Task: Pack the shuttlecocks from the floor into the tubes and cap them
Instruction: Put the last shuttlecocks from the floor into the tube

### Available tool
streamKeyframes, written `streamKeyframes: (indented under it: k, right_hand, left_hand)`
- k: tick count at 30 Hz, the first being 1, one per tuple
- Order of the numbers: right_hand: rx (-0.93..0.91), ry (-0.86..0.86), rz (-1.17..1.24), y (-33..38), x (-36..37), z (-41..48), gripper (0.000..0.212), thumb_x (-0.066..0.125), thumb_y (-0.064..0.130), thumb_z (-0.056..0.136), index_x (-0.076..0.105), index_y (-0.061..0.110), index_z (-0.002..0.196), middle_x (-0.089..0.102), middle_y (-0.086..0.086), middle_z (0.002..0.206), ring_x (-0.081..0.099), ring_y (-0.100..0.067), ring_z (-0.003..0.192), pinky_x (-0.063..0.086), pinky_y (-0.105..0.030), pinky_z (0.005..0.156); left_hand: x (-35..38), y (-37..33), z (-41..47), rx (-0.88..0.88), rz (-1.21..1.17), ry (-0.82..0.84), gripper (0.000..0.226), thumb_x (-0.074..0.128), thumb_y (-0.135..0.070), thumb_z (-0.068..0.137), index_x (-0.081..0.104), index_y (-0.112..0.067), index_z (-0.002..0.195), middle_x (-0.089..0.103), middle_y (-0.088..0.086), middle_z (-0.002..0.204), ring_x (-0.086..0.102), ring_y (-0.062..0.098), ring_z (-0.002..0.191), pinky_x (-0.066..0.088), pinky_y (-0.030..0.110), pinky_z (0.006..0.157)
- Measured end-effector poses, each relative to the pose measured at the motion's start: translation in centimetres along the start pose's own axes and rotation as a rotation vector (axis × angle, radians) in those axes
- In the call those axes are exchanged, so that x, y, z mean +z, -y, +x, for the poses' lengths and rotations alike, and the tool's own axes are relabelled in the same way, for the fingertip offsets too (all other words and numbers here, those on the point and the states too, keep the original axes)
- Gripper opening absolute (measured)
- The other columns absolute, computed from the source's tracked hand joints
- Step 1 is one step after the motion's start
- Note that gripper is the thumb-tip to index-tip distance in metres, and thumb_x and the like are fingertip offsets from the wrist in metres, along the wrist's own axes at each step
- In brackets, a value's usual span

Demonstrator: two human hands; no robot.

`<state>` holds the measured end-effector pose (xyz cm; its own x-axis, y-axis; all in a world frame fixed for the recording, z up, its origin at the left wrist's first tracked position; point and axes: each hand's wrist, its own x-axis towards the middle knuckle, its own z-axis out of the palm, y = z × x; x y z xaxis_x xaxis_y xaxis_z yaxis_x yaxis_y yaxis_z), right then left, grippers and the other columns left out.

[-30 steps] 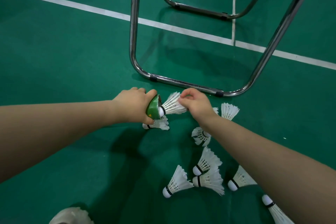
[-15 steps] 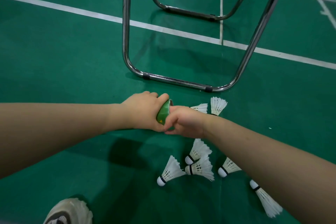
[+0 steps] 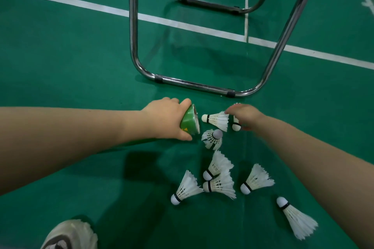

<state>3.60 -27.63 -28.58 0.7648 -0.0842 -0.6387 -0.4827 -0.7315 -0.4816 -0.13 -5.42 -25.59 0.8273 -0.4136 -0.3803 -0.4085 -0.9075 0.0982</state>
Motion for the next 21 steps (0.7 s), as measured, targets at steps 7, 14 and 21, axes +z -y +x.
streamKeyframes:
  k: [7, 14, 21]
  right_hand:
    - [0.132, 0.092, 0.329, -0.3, 1.9, 1.5, 0.027, 0.056, 0.025, 0.091, 0.059, 0.010, 0.114, 0.055, -0.005, 0.123, 0.049, -0.020, 0.110, 0.037, -0.037, 0.090]
    - [-0.149, 0.148, 0.279, 2.4, -1.3, -2.4, 0.015, 0.060, 0.027, 0.088, 0.071, 0.020, 0.096, 0.068, 0.005, 0.105, 0.059, -0.011, 0.097, 0.044, -0.030, 0.089]
    - [-0.291, 0.265, 0.111, 2.4, -1.7, -6.3, 0.017, 0.056, 0.024, 0.091, 0.071, 0.020, 0.097, 0.068, 0.009, 0.103, 0.062, -0.002, 0.090, 0.047, -0.024, 0.085]
  left_hand:
    - [0.7, -0.3, 1.0, 0.019, 0.000, 0.031, 0.081, 0.062, -0.071, 0.069, 0.034, -0.017, 0.122, 0.054, 0.009, 0.109, 0.051, 0.028, 0.101, 0.050, 0.042, 0.081]
    - [0.7, 0.5, 1.1, -0.010, -0.016, 0.032, 0.081, 0.063, -0.071, 0.068, 0.035, -0.018, 0.121, 0.053, 0.008, 0.106, 0.052, 0.028, 0.099, 0.050, 0.042, 0.082]
    - [0.6, 0.0, 0.0, -0.005, -0.006, 0.036, 0.082, 0.064, -0.071, 0.067, 0.034, -0.019, 0.123, 0.053, 0.007, 0.107, 0.051, 0.026, 0.099, 0.050, 0.040, 0.080]
